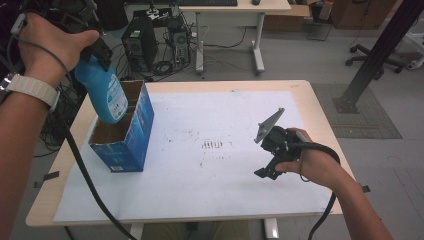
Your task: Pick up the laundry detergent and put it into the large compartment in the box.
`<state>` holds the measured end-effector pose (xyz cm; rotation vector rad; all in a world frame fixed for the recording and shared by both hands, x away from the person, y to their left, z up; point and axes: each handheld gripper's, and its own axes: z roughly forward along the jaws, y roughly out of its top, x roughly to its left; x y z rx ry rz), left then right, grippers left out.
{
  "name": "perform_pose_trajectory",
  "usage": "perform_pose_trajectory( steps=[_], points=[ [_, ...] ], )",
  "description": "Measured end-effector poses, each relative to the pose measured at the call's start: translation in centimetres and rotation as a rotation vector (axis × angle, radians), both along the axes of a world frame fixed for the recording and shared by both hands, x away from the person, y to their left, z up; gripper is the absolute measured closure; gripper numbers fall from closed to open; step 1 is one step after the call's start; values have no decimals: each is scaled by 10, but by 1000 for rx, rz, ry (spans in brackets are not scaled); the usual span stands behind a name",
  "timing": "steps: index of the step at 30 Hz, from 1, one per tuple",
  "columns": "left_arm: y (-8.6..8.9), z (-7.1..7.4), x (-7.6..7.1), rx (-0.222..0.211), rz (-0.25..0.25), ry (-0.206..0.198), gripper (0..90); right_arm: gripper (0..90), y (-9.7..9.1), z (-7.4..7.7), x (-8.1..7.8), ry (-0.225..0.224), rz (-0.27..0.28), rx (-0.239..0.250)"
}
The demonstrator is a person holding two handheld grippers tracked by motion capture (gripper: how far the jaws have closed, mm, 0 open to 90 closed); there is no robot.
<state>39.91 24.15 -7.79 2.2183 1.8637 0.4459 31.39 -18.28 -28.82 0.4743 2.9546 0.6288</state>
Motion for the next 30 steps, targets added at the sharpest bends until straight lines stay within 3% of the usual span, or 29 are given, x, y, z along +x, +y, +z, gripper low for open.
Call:
perform_pose_trajectory(
  steps=[5,30],
  points=[
    [2,-7,2,14,8,8,376,133,1,0,0,3,-1,-2],
    [15,-47,6,-17,27,28,376,133,2,2,0,0,-6,-3]
  ],
)
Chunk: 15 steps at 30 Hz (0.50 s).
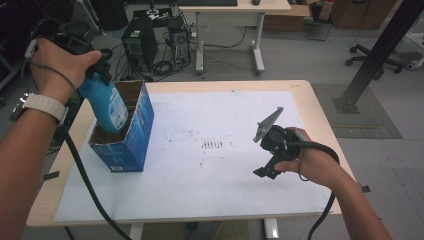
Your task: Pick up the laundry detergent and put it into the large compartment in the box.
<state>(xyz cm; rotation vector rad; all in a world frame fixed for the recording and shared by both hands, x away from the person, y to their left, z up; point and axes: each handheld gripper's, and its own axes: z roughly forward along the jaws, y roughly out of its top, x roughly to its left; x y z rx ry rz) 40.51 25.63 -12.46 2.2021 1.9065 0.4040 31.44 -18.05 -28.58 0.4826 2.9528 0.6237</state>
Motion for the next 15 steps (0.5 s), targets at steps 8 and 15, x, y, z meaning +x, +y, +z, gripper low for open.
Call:
perform_pose_trajectory(
  steps=[8,15],
  points=[
    [1,-19,1,3,-7,16,376,133,2,0,0,0,2,2],
    [2,-34,3,0,-7,26,376,133,3,-1,0,4,2,-3]
  ],
)
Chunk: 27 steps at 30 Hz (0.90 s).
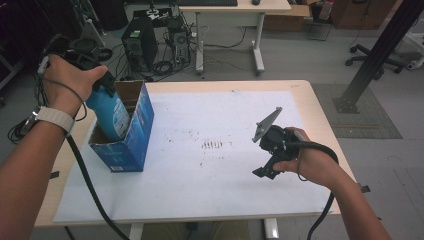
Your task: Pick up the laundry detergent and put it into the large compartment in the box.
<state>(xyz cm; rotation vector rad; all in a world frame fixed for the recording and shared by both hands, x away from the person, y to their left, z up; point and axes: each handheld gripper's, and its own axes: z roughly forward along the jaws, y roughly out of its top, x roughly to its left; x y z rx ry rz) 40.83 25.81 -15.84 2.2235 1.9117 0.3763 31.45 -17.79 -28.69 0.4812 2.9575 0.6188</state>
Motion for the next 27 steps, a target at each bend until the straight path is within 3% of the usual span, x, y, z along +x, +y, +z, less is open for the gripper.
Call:
perform_pose_trajectory(
  steps=[12,27],
  points=[
    [2,-23,4,11,-6,9,376,133,2,-2,2,4,2,-3],
    [1,-46,4,21,-16,-8,376,133,6,-3,2,10,3,-11]
  ],
)
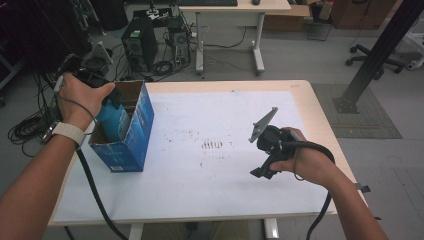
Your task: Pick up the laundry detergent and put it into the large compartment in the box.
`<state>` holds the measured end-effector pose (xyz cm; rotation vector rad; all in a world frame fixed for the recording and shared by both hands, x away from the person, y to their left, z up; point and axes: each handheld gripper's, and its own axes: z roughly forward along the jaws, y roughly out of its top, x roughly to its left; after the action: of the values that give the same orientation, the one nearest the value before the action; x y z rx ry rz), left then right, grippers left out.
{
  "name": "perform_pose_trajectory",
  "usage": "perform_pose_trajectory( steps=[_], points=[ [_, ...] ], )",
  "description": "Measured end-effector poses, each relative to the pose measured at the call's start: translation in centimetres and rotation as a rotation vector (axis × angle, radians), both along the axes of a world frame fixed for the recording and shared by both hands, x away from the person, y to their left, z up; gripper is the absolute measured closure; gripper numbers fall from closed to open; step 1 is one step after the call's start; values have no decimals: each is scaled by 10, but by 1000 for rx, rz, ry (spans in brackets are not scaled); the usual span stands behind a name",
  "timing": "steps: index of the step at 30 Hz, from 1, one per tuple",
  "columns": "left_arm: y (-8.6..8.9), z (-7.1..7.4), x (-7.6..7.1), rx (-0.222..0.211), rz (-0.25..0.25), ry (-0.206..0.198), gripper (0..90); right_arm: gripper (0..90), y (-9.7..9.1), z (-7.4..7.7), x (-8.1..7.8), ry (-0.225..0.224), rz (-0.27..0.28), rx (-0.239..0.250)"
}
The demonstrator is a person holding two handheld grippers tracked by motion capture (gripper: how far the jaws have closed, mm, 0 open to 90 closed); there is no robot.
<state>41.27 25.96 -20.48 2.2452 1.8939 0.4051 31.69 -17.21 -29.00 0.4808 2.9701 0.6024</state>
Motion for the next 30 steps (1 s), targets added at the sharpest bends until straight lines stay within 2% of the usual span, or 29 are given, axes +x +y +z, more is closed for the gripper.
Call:
perform_pose_trajectory(
  steps=[25,30],
  points=[
    [-2,-35,3,9,-10,14,377,133,-2,-3,0,4,-6,0],
    [-1,-43,3,-1,-5,22,377,133,-2,-4,0,8,-5,-4]
  ],
)
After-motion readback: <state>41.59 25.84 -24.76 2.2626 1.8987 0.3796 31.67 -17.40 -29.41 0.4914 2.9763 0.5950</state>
